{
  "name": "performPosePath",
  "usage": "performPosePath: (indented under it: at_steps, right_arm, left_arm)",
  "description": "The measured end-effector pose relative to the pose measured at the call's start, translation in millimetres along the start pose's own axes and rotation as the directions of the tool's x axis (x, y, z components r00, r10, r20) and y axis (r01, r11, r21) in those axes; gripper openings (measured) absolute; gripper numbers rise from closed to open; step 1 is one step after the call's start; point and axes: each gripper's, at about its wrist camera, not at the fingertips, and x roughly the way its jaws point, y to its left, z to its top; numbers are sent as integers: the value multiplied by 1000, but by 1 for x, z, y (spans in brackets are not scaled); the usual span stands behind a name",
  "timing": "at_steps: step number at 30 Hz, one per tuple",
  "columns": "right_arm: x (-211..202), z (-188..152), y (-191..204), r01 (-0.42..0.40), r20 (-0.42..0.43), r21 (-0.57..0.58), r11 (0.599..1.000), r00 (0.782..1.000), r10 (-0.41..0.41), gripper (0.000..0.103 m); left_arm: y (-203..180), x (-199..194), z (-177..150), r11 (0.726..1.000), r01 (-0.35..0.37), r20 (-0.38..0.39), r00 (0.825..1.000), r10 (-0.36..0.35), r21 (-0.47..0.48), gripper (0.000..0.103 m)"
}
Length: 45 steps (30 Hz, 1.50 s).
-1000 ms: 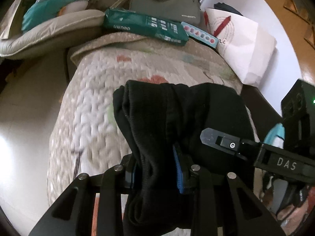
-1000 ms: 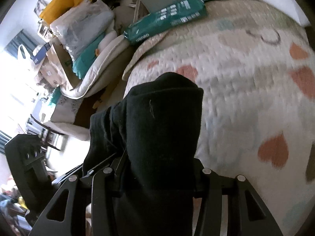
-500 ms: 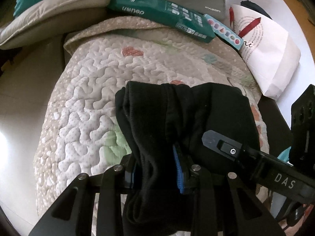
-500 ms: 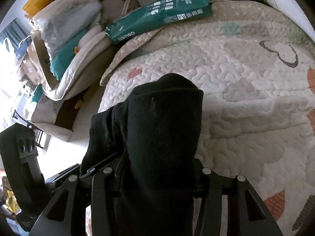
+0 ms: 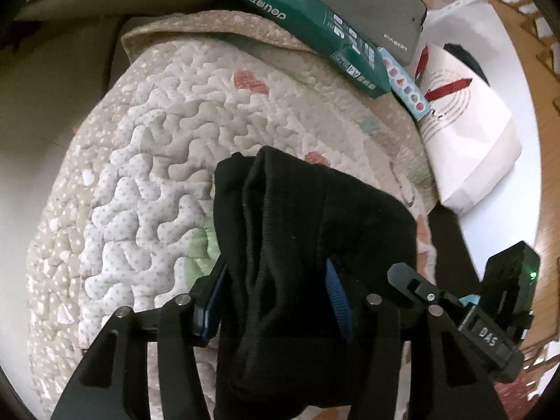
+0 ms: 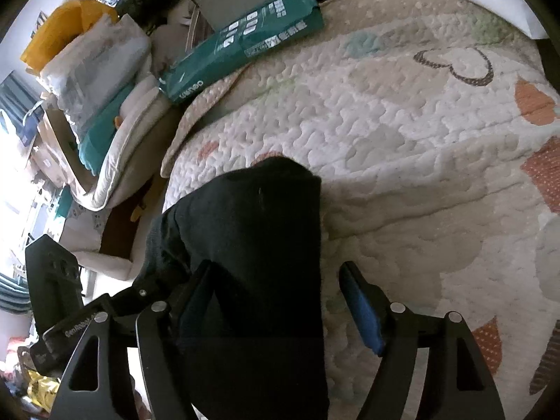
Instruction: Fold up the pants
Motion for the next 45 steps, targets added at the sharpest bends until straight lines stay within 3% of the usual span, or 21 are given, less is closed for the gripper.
performPosePath:
  at_steps: [5, 8, 10, 14, 22, 27, 32, 36, 38, 41, 42, 43, 44, 45]
  right_arm:
    - [11, 13, -6, -28, -2, 84, 996, 1000, 29, 79]
    - [27, 17, -18, -26, -30, 173, 985, 999, 31, 86]
    - [37, 13, -29, -19, -46, 240, 970, 998, 31, 97]
    - [36, 10, -34, -48, -34, 270, 962, 998, 59, 99]
    - [-37, 3, -8, -9, 47, 133, 991, 999, 3, 99]
    - [-87, -31, 4, 51, 85, 29, 998, 995, -53, 99]
    - [-119, -87, 10, 81, 75, -36, 996, 994, -78, 99]
    - [-136, -122, 12, 120, 88, -71, 990, 990, -113, 99]
    - [-146, -140, 14, 141, 102, -95, 985, 986, -131, 99]
    - [-158, -160, 16, 158, 120, -118, 980, 982, -144, 99]
    - [-162, -166, 17, 162, 128, -124, 979, 981, -146, 99]
    - [-164, -169, 17, 164, 134, -127, 978, 980, -147, 99]
    - [-168, -174, 18, 165, 141, -131, 978, 979, -147, 99]
    - [-171, -179, 18, 166, 148, -134, 977, 978, -146, 99]
  left_arm:
    - [17, 3, 1, 993, 74, -17, 997, -76, -97, 52]
    - [31, 7, -2, 977, 111, -18, 993, -116, -182, 53]
    - [35, 6, -3, 969, 132, -10, 991, -137, -210, 53]
    - [42, 3, -3, 952, 162, -7, 986, -169, -258, 53]
    - [3, -43, -13, 997, 0, 19, 1000, 2, -84, 53]
    - [-34, -94, -42, 987, -137, 120, 985, 127, 82, 56]
    - [-59, -135, -91, 941, -297, 257, 934, 249, 165, 60]
    - [-80, -155, -137, 864, -453, 382, 855, 350, 221, 63]
    - [-89, -165, -157, 825, -515, 450, 809, 378, 233, 69]
    - [-101, -186, -184, 792, -568, 563, 738, 371, 224, 82]
    - [-105, -195, -191, 784, -583, 605, 710, 362, 215, 86]
    - [-110, -205, -201, 776, -597, 659, 669, 344, 201, 95]
    - [-113, -213, -207, 775, -603, 689, 645, 331, 192, 103]
    - [-115, -220, -214, 774, -608, 721, 616, 317, 180, 103]
